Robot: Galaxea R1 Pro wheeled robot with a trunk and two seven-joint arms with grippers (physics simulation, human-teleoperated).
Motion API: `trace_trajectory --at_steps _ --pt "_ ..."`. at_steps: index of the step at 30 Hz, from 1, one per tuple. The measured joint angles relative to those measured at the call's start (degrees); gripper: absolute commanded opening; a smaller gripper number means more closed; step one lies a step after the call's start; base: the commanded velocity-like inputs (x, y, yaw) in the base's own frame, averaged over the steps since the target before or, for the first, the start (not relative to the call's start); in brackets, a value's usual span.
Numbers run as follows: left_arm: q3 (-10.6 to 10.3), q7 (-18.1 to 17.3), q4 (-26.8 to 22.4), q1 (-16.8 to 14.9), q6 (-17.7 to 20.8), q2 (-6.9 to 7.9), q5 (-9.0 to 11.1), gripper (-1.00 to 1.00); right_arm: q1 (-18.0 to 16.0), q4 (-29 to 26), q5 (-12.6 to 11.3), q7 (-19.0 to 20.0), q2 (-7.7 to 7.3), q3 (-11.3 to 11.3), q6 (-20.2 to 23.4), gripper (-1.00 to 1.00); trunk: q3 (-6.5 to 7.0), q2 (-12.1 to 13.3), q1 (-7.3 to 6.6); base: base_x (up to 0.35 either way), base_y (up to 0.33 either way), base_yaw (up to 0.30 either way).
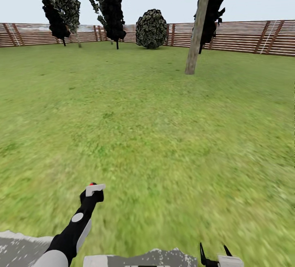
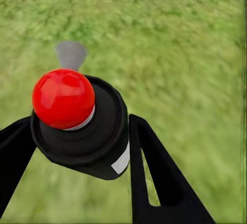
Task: In the garden, pick up the pesticide atomizer on the floor and spray pesticide onto both trees until each tree trunk is fully covered.
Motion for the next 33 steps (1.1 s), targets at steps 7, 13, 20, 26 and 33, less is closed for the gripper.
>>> trace_trajectory --at_steps 7,13,20,26,33 --pt "0.00 0.16 0.00 0.00 0.00 -0.10 -0.01 -1.00 1.43 0.31 -0.05 0.13 0.31 0.08 0.27 1.00 0.00 0.00 0.00 0.035 -0.271 0.000" --pt "-0.05 0.26 0.00 0.00 0.00 -0.11 -0.01 -1.00 1.52 0.38 -0.09 0.07 0.28 0.08 0.39 1.00 0.00 0.00 0.00 0.149 -0.264 0.000" --pt "-0.07 0.33 0.00 0.00 0.00 -0.11 -0.01 -1.00 1.57 0.41 -0.05 0.04 0.24 0.01 0.52 1.00 0.00 0.00 0.00 0.171 -0.257 0.000" --pt "0.00 0.30 0.00 0.00 0.00 0.02 -0.01 -1.00 1.98 0.47 -0.06 -0.01 0.21 -0.01 0.65 1.00 0.00 0.00 0.00 0.225 -0.225 0.000" --pt "0.00 0.28 -0.14 0.00 0.00 0.00 -0.01 -1.00 2.17 0.43 -0.05 -0.02 0.23 0.00 0.67 1.00 0.00 0.00 0.00 0.234 -0.209 0.000"
